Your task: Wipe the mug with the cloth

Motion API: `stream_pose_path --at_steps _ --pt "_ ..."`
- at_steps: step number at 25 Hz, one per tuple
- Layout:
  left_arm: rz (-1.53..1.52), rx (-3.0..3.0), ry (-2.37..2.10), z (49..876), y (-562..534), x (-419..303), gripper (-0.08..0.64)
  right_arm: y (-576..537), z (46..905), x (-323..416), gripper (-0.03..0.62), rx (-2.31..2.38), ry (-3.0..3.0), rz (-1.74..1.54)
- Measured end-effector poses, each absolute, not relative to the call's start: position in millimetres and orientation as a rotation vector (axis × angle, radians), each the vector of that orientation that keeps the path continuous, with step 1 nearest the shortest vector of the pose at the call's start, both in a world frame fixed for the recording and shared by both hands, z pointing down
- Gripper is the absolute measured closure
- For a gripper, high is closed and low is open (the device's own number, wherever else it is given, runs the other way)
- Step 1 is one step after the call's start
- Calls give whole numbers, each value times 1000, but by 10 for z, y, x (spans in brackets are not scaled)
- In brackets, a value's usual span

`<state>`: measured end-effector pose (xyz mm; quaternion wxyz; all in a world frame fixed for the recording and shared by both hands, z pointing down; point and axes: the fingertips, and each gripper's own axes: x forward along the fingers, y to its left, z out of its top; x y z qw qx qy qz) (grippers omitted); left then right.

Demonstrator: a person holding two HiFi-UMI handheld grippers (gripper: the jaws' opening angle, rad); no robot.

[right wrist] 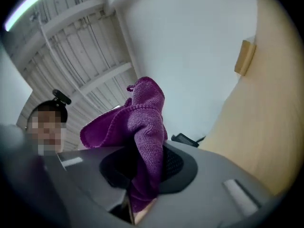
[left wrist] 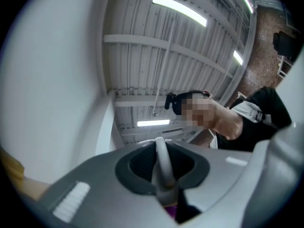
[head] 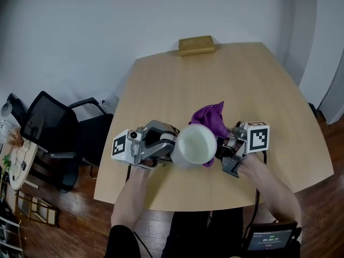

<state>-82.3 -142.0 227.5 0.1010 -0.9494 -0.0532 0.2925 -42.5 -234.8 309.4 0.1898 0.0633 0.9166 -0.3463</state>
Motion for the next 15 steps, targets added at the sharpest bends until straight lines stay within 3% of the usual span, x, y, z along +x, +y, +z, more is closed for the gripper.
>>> stream_pose_path --at_steps 7,11,15 --pt "589 -2818 -306 2541 -1206 -461 485 -2430 3345 -414 520 -35 2878 -813" --pt "549 -2825 -350 2565 -1168 -461 485 -2369 2690 77 520 289 2547 -751" --pt "541 -2815 -397 2547 -1106 -467 485 -1905 2566 47 520 622 2562 -665"
